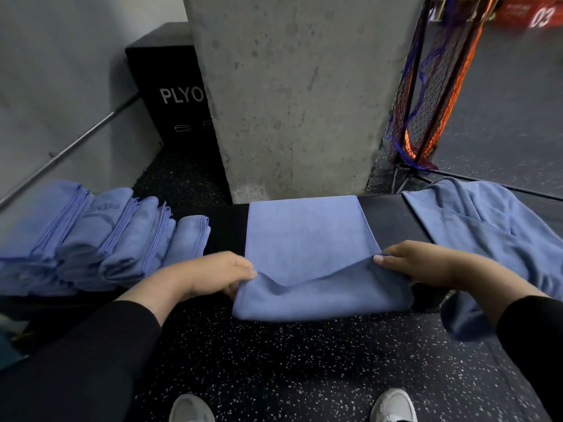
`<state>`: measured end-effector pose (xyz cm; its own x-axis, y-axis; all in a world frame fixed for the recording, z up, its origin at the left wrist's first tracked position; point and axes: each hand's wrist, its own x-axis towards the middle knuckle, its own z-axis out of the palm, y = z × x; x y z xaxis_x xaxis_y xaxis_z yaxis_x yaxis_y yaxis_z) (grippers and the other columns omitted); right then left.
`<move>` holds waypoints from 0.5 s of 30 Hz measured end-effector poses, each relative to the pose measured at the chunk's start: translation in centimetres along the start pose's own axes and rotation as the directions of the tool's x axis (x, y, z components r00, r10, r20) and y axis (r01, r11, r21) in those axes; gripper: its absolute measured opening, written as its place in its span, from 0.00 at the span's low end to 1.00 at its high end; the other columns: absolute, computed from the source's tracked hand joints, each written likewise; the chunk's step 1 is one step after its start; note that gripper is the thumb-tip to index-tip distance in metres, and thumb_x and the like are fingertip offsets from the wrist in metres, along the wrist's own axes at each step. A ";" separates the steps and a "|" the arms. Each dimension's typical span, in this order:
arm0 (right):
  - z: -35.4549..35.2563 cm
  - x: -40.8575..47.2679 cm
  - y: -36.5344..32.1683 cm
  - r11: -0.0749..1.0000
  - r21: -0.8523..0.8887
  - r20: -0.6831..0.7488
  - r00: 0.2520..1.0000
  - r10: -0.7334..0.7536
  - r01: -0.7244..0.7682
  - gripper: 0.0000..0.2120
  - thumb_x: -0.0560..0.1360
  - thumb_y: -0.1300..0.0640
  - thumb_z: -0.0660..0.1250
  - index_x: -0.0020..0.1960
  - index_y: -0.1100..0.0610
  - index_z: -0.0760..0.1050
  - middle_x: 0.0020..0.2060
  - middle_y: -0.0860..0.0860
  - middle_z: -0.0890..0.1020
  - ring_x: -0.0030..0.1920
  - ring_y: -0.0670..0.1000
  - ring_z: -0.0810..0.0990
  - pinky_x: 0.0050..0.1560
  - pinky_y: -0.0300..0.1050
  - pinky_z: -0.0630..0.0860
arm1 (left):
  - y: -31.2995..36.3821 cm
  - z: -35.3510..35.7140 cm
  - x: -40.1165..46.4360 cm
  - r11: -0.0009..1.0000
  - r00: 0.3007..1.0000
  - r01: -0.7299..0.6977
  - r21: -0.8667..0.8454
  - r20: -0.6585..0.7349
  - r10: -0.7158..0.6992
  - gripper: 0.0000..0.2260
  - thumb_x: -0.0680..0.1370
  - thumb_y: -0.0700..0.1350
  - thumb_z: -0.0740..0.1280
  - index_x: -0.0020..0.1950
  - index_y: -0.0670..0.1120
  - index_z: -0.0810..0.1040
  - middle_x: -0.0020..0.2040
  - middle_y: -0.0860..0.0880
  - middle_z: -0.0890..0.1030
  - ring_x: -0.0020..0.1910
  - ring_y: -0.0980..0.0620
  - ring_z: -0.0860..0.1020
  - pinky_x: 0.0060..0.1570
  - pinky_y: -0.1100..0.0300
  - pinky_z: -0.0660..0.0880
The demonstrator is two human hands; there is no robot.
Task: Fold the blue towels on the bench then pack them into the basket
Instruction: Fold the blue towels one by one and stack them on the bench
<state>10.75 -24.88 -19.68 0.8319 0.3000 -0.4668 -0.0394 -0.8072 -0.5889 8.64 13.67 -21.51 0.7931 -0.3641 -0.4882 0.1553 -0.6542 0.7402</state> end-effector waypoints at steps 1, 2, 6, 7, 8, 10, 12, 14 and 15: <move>0.1 -0.6 -0.3 0.993 0.114 0.074 0.997 0.034 -0.042 0.17 0.82 0.45 0.63 0.41 0.55 0.78 0.32 0.47 0.76 0.33 0.48 0.74 0.37 0.41 0.76 | 0.1 0.2 -0.5 0.993 0.995 0.053 -0.107 0.088 -0.043 0.13 0.84 0.41 0.61 0.39 0.44 0.73 0.35 0.43 0.75 0.32 0.50 0.76 0.38 0.58 0.74; 0.3 -1.1 -0.7 0.980 0.186 0.127 0.991 0.047 -0.070 0.17 0.82 0.47 0.63 0.41 0.56 0.79 0.31 0.47 0.76 0.32 0.47 0.73 0.35 0.40 0.75 | 0.3 0.4 -0.8 0.981 0.984 0.103 -0.164 0.162 -0.076 0.14 0.84 0.40 0.61 0.38 0.45 0.74 0.35 0.40 0.76 0.31 0.47 0.77 0.36 0.58 0.76; 0.2 0.7 -1.3 0.994 0.087 -0.117 0.992 -0.057 0.068 0.19 0.82 0.45 0.62 0.44 0.59 0.78 0.33 0.51 0.77 0.33 0.48 0.75 0.39 0.48 0.75 | 1.5 0.7 -0.4 0.978 0.992 0.104 -0.180 0.093 -0.088 0.11 0.85 0.42 0.58 0.44 0.43 0.74 0.35 0.37 0.78 0.28 0.44 0.78 0.31 0.59 0.76; 0.1 1.5 -1.4 0.993 0.055 -0.225 0.970 -0.088 0.103 0.20 0.82 0.45 0.61 0.43 0.61 0.77 0.32 0.51 0.77 0.32 0.48 0.75 0.39 0.49 0.76 | 1.8 0.5 0.2 0.977 0.998 0.070 -0.199 0.006 -0.070 0.11 0.85 0.42 0.58 0.44 0.43 0.73 0.34 0.38 0.78 0.27 0.44 0.77 0.30 0.59 0.75; -0.1 2.3 -1.8 0.990 0.065 -0.317 0.943 -0.100 0.127 0.21 0.82 0.46 0.61 0.42 0.63 0.74 0.31 0.51 0.75 0.31 0.48 0.74 0.38 0.50 0.75 | 2.0 0.2 0.8 0.974 0.995 0.027 -0.227 -0.091 -0.049 0.11 0.85 0.42 0.58 0.44 0.43 0.73 0.33 0.39 0.77 0.27 0.45 0.76 0.29 0.59 0.74; -0.1 3.8 -2.3 0.977 0.104 -0.442 0.889 -0.121 0.185 0.22 0.83 0.47 0.60 0.42 0.65 0.72 0.32 0.51 0.72 0.33 0.49 0.71 0.37 0.48 0.69 | 2.4 -0.7 2.3 0.967 0.948 -0.081 -0.243 -0.317 0.000 0.12 0.84 0.42 0.59 0.41 0.44 0.72 0.31 0.44 0.73 0.28 0.48 0.73 0.29 0.60 0.72; 0.0 5.3 -2.7 0.975 0.097 -0.535 0.837 -0.117 0.199 0.21 0.84 0.47 0.59 0.44 0.65 0.74 0.34 0.51 0.73 0.36 0.50 0.70 0.38 0.48 0.65 | 2.5 -1.9 3.7 0.986 0.830 -0.128 -0.106 -0.556 0.048 0.15 0.84 0.43 0.60 0.37 0.46 0.69 0.30 0.50 0.71 0.28 0.54 0.70 0.30 0.60 0.69; 0.2 7.0 -3.0 0.978 0.102 -0.605 0.792 -0.083 0.180 0.19 0.84 0.48 0.58 0.44 0.61 0.75 0.36 0.50 0.77 0.40 0.51 0.73 0.40 0.47 0.64 | 2.5 -2.7 5.0 0.995 0.712 -0.083 0.053 -0.696 0.097 0.16 0.84 0.45 0.59 0.37 0.46 0.69 0.31 0.52 0.71 0.30 0.55 0.68 0.33 0.56 0.65; 0.3 7.8 -3.2 0.980 0.116 -0.626 0.778 -0.054 0.161 0.18 0.85 0.49 0.57 0.44 0.60 0.75 0.37 0.50 0.78 0.41 0.52 0.74 0.41 0.47 0.64 | 2.5 -2.9 5.6 0.994 0.674 -0.061 0.088 -0.731 0.106 0.15 0.85 0.47 0.59 0.38 0.47 0.70 0.33 0.52 0.72 0.32 0.55 0.69 0.35 0.55 0.64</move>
<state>17.20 -19.84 -21.63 0.9958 -0.0414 0.0818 0.0314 -0.6839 -0.7289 15.16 11.89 -21.06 0.9817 0.1696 0.0869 0.0544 -0.6864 0.7251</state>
